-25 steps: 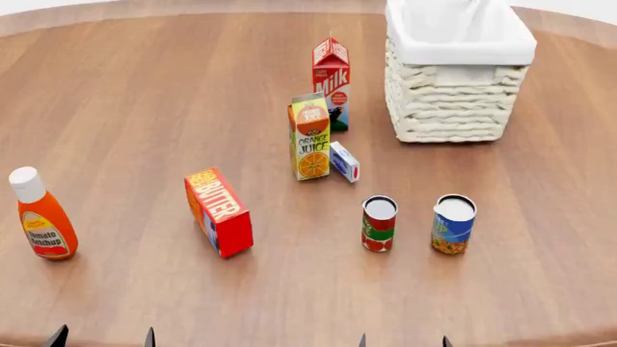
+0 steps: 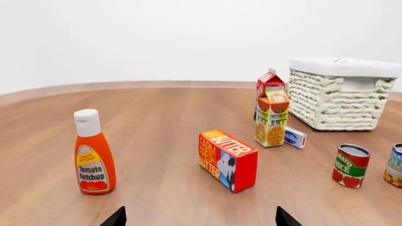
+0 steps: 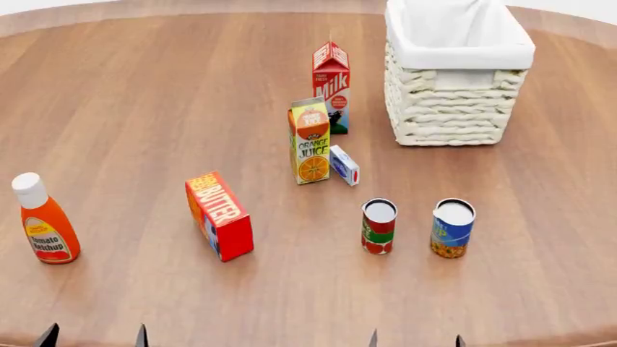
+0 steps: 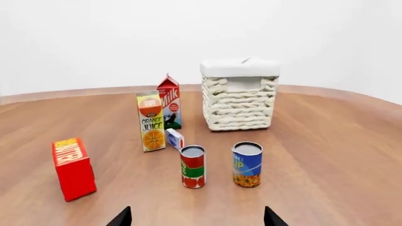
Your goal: Pick up the alphabet soup, and put it in the basket.
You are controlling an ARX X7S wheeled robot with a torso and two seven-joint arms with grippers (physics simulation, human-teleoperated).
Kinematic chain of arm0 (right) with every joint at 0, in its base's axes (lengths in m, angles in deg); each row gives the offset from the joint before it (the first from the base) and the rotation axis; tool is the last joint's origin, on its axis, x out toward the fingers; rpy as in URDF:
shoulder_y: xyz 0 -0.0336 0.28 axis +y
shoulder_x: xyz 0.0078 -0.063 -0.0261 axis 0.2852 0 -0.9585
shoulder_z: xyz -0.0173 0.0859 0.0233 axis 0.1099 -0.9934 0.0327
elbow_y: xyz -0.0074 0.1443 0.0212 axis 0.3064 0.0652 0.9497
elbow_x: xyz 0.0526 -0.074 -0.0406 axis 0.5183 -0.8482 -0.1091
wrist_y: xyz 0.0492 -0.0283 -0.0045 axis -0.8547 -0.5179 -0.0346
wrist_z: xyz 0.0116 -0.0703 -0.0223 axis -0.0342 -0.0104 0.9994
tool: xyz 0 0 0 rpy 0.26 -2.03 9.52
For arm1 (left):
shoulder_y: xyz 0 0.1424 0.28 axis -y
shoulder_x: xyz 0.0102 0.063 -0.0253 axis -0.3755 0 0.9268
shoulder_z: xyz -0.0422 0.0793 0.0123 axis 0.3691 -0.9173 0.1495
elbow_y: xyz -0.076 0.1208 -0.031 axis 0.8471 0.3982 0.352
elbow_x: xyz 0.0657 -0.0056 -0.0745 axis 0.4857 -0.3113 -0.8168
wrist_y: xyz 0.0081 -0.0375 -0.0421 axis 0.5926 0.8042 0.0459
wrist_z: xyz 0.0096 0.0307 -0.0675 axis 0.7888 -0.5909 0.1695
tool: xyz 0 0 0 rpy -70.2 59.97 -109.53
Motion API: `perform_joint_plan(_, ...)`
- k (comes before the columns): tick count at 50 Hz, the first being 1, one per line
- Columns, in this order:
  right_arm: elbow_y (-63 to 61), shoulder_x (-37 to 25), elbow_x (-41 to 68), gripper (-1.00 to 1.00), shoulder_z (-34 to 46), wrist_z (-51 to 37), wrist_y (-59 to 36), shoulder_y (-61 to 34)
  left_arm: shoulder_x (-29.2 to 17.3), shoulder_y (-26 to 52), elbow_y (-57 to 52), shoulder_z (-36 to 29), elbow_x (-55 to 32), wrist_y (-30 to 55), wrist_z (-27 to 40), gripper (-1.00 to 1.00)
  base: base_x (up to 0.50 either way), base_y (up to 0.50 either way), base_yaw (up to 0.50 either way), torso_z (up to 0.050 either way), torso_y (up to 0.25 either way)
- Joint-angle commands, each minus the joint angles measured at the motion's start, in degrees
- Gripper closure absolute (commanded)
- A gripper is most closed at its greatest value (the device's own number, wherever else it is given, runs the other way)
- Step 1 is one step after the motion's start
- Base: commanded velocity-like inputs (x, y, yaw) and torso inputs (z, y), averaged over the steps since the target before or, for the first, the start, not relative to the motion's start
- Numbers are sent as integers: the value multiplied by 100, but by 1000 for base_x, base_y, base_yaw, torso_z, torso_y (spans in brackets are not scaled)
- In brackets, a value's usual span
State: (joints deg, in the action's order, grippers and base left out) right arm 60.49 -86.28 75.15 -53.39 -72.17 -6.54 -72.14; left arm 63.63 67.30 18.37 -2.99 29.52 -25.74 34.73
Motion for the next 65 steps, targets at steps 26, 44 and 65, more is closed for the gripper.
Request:
perform_joint_plan(26, -470, -290, 963, -100, -528, -604, 88, 28, -346, -371, -868, 502, -908, -157, 553, -100, 0, 0, 0, 0, 0)
perform_joint_plan(44, -417, -396, 948, -100, -345, -715, 173, 35, -440, -398, -872, 402, -972, -221, 671, -100, 0, -76, 0, 0, 0)
perform_joint_plan(65, -413, -505, 1164, -100, -263, -770, 108, 13, -538, -401, -877, 318, -1054, -256, 781, -100, 0, -242, 0, 0, 0)
